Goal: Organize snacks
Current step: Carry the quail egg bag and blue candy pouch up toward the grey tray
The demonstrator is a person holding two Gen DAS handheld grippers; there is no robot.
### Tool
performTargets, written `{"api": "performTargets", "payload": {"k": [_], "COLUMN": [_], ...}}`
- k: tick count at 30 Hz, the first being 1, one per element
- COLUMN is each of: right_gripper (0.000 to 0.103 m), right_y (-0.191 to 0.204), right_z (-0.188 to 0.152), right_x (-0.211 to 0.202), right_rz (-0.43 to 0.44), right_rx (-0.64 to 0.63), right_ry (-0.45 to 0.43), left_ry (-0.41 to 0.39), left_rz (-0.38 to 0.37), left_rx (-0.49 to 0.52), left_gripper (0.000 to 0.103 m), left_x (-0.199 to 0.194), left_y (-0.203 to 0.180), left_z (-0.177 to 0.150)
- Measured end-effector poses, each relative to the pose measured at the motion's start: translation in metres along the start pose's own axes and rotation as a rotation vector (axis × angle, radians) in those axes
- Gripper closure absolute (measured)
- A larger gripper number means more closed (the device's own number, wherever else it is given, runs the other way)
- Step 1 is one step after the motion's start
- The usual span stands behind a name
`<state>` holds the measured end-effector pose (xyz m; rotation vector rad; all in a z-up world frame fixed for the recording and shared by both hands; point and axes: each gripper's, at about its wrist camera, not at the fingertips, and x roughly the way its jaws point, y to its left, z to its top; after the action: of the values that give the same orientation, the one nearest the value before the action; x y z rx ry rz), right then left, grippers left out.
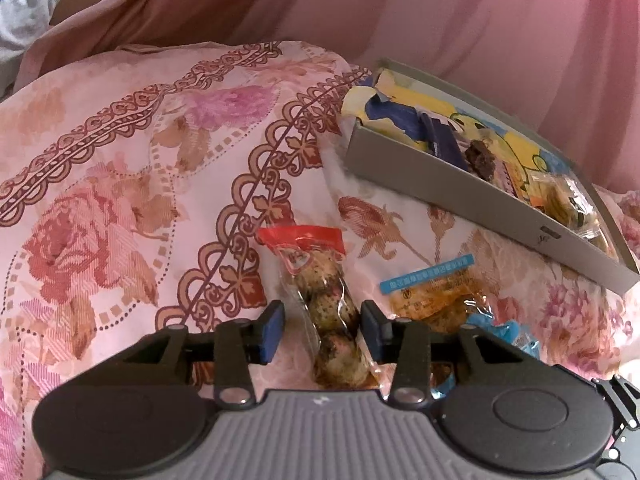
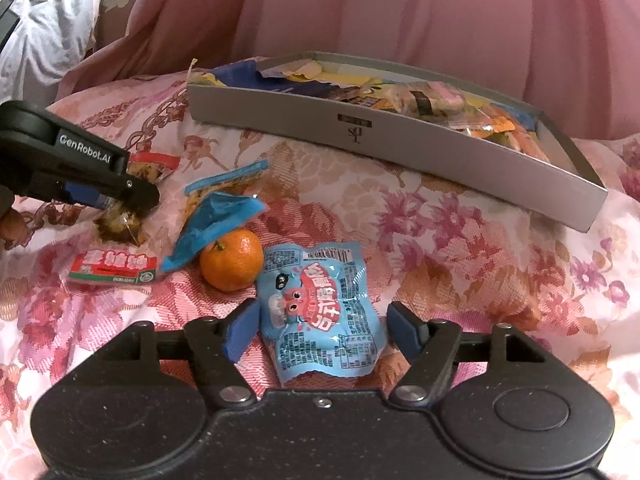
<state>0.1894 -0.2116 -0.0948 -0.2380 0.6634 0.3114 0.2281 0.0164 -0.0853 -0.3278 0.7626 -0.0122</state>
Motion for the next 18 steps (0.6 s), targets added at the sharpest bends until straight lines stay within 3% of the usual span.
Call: {"api": "performTargets", "payload": {"k": [2, 3, 5, 14, 18], "right_gripper": [0.037, 0.039, 0.041, 0.047, 0.048], "right_y": [-0.001, -0.001, 0.001, 0.018, 0.022], "right_z": [0.001, 0.001, 0.003, 0.0, -0.006], "right_x": [0.0, 0.0, -0.002, -0.022, -0.037], "right_rz": [0.015, 0.021, 0.019, -0.018, -0.012], "right_rx": [0.02, 0.027, 0.018, -0.055, -0.02], "right_ry": [0.008, 0.014, 0.022, 0.074, 0.107], "left_ry": [0.004, 0.007, 0.016, 0.102, 0.171], "left_rz": [-0.008, -0.013, -0.025, -0.093, -0.143], "left_rx": [-0.002, -0.005, -0.014, -0.064, -0.083], "left_gripper": [0.058, 0.068, 0.07, 0.072, 0.072], "left_x": [-0.001, -0.002, -0.004, -0.027, -0.04], "left_y": [-0.001, -0.001, -0.002, -0.003, -0.01], "left_z": [-0.001, -0.002, -0.003, -0.022, -0.04]}}
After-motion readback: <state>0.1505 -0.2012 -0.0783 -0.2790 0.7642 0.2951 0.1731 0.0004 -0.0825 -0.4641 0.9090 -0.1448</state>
